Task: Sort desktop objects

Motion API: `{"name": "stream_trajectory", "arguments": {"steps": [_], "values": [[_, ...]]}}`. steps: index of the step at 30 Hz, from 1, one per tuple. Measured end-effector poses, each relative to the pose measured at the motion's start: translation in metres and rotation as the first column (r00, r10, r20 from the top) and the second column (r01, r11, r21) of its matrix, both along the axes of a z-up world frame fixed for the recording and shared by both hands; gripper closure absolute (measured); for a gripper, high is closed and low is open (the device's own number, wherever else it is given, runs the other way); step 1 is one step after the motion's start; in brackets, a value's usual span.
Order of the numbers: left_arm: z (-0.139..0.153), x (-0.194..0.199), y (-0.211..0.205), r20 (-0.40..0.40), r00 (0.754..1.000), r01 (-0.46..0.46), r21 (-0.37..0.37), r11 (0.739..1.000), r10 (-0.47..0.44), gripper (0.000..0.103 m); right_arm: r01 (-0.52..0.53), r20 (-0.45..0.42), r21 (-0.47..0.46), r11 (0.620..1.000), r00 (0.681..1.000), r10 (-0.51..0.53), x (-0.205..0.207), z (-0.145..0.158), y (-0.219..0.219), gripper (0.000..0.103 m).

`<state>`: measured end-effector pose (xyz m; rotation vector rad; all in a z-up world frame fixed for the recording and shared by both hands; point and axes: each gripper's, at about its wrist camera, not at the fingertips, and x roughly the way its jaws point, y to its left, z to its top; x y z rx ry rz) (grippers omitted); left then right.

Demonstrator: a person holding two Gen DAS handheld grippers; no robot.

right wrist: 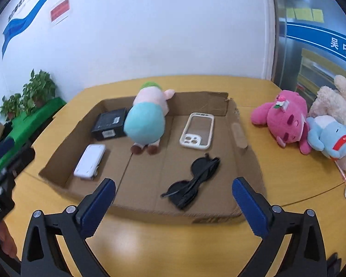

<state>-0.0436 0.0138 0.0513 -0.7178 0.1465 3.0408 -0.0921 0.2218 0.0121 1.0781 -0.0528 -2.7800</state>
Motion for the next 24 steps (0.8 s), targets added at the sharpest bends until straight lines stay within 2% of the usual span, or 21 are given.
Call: {"name": "stream_trajectory", "arguments": {"steps": [4, 10, 15, 20, 24], "values": [[-0.002, 0.003, -0.006, 0.034, 0.999, 0.003, 0.049, 0.999, -0.005, 0.020, -0.006, -0.013, -0.005, 1.000, 1.000, 0.006, 0.016, -0.004, -0.010, 0.000], [-0.008, 0.016, -0.008, 0.077, 0.997, 0.007, 0.077, 0.997, -0.013, 0.020, -0.001, -0.010, 0.006, 1.000, 1.000, 0.001, 0.034, 0.001, -0.011, 0.000], [-0.022, 0.029, -0.006, 0.106, 0.994, -0.030, 0.058, 0.998, 0.024, 0.020, -0.014, -0.050, 0.066, 0.998, 0.999, 0.018, 0.057, 0.005, -0.021, 0.000], [-0.033, 0.037, -0.009, 0.133, 0.991, -0.031, 0.046, 0.998, 0.024, 0.020, -0.043, -0.046, 0.073, 0.996, 0.998, 0.047, 0.067, -0.003, -0.029, 0.000], [-0.032, 0.039, -0.012, 0.125, 0.991, -0.053, 0.029, 0.998, 0.049, 0.020, -0.048, -0.045, 0.062, 0.997, 0.998, 0.051, 0.070, -0.005, -0.032, 0.000]]}}
